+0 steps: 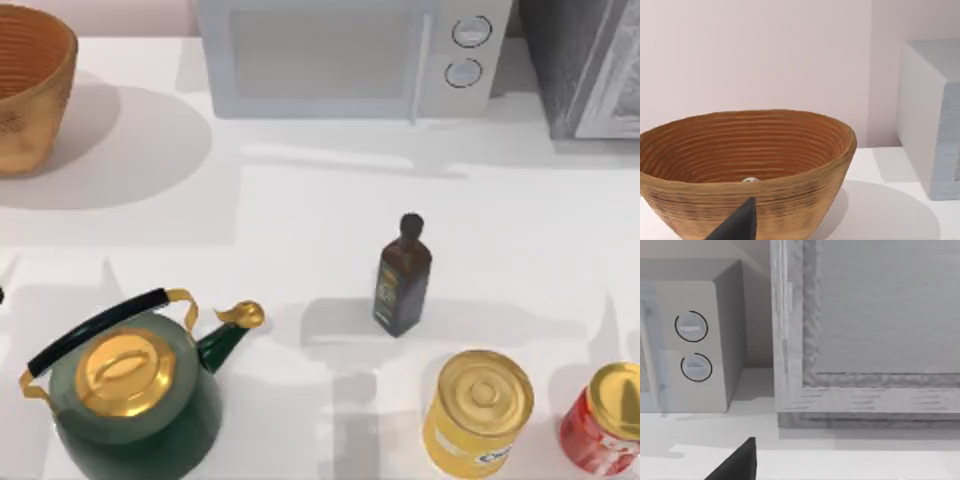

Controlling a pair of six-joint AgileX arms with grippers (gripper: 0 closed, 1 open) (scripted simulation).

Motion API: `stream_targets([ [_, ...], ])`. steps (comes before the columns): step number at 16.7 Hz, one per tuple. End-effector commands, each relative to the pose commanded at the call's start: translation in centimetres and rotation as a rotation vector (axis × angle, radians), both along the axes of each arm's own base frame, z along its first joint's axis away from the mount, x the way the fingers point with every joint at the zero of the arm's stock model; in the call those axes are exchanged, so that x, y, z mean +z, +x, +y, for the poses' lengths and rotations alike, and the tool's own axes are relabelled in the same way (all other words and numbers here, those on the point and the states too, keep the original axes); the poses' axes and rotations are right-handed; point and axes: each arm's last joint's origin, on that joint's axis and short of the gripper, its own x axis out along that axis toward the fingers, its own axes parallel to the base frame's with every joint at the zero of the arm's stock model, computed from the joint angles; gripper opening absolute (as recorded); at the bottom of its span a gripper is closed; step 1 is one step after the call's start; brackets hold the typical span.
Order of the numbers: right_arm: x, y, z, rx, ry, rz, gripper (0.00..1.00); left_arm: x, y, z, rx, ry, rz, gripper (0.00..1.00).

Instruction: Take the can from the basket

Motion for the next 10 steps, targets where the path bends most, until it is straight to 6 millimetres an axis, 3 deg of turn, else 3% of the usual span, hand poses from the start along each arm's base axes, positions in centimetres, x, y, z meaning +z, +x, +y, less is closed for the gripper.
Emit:
stream_targets([
  [3,0.0,0.0,0.0,0.0,0.0,0.0,1.0,6.8,2.4,0.1,-0.022,0.026,0.012,1.0],
  [6,0.0,0.0,0.0,0.0,0.0,0.0,1.0,13.6,6.2,0.5,-0.038,0.054,0.025,1.0],
  [10,0.0,0.0,0.0,0.0,0.0,0.0,1.0,17.9,14.3,1.6,-0.049,0.078,0.153,1.0],
])
